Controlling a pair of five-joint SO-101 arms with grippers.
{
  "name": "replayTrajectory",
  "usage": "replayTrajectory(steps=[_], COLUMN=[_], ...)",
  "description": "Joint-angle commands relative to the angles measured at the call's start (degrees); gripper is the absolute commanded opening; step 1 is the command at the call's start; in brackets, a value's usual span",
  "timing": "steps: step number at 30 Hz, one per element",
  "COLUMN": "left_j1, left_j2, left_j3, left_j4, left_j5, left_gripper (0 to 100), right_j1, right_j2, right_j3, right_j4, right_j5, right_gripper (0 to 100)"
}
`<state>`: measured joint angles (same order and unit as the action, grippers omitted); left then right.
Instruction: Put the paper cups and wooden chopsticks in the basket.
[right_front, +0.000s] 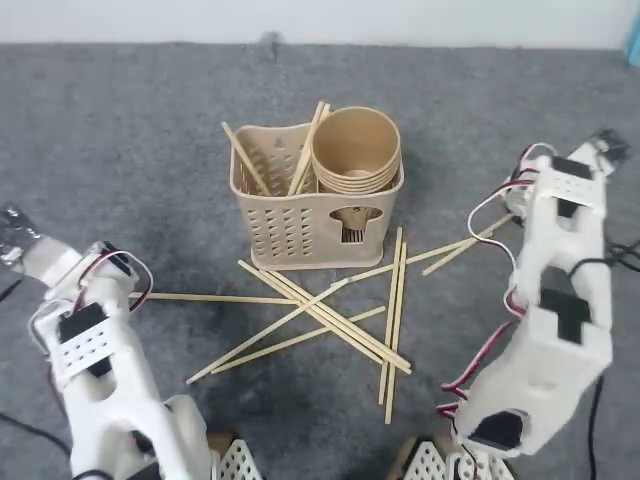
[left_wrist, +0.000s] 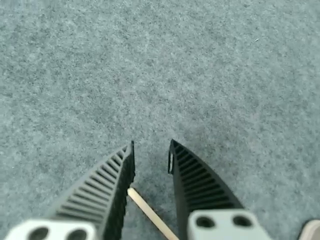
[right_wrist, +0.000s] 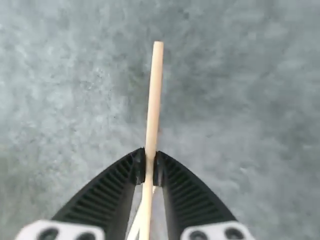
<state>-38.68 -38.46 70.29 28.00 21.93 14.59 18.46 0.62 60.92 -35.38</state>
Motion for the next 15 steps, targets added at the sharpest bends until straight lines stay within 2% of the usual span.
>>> replayTrajectory(steps=[1,9,15], left_j1=[0.4,0.5,2.1], left_j2=[0.2,0.2,-0.4], left_j3=[-1.0,-0.9,-0.1], left_j4=[-1.3,-1.2,-1.1], left_j5=[-0.4,-0.6,-3.8], left_gripper=[11,11,11], right_j1=[1.6,-0.3,-3.3], right_j2=[-8.5,-17.3,-26.4], right_j3=[-2.7,-2.7,-2.7], right_j4=[4.4,15.6,23.1], right_j5=[2.8,3.4,3.4], right_gripper=[0.7,0.7,0.7])
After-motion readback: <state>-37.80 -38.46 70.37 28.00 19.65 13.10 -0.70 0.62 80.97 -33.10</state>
